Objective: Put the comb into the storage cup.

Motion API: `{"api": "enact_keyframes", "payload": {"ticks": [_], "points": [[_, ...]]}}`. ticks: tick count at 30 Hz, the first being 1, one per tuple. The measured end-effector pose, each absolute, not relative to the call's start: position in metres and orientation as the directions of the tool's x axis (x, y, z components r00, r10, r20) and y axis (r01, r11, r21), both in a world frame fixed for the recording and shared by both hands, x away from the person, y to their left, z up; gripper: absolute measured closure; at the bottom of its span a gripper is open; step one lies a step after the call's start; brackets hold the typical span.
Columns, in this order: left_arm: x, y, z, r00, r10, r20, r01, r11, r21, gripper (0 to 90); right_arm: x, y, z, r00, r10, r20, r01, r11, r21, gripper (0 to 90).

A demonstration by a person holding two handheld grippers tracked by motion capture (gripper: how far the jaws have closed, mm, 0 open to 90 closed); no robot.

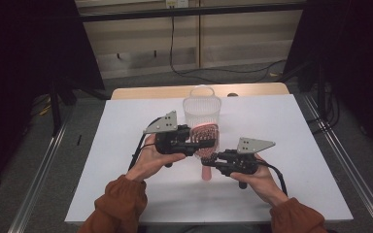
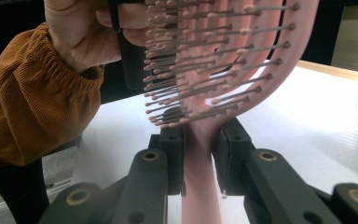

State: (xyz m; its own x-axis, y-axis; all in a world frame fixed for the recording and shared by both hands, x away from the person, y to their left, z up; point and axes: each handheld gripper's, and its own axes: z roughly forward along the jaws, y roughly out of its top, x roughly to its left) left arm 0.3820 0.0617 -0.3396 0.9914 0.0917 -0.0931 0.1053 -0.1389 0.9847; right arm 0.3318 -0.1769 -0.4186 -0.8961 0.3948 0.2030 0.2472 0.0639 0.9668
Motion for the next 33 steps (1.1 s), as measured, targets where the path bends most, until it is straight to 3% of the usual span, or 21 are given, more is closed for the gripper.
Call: {"api": "enact_keyframes", "payload": {"ticks": [16, 20, 22, 25, 28, 33], "points": [[0.3839, 0.0611, -0.3394, 0.985, 0.142, -0.095, 0.116, -0.144, 0.983, 64.2, 0.3316, -0.1759, -0.4177, -0.883, 0.439, 0.167, 0.225, 0.083, 0.971, 68.1], [0.3842, 0.0624, -0.3386, 0.984, 0.155, -0.090, 0.112, -0.136, 0.984, 64.3, 0.3310, -0.1750, -0.4167, -0.877, 0.452, 0.163, 0.222, 0.079, 0.972, 60.3], [0.3846, 0.0628, -0.3385, 0.984, 0.154, -0.090, 0.112, -0.136, 0.984, 64.3, 0.3306, -0.1744, -0.4163, -0.865, 0.474, 0.162, 0.222, 0.071, 0.973, 51.9], [0.3851, 0.0635, -0.3383, 0.984, 0.153, -0.091, 0.113, -0.137, 0.984, 64.3, 0.3301, -0.1747, -0.4156, -0.860, 0.486, 0.158, 0.218, 0.071, 0.973, 50.3], [0.3856, 0.0646, -0.3374, 0.982, 0.163, -0.090, 0.113, -0.140, 0.984, 64.3, 0.3297, -0.1748, -0.4150, -0.844, 0.514, 0.157, 0.218, 0.061, 0.974, 39.3], [0.3859, 0.0686, -0.3352, 0.980, 0.177, -0.088, 0.112, -0.127, 0.986, 64.4, 0.3299, -0.1763, -0.4143, -0.825, 0.541, 0.162, 0.223, 0.048, 0.974, 32.8]]}}
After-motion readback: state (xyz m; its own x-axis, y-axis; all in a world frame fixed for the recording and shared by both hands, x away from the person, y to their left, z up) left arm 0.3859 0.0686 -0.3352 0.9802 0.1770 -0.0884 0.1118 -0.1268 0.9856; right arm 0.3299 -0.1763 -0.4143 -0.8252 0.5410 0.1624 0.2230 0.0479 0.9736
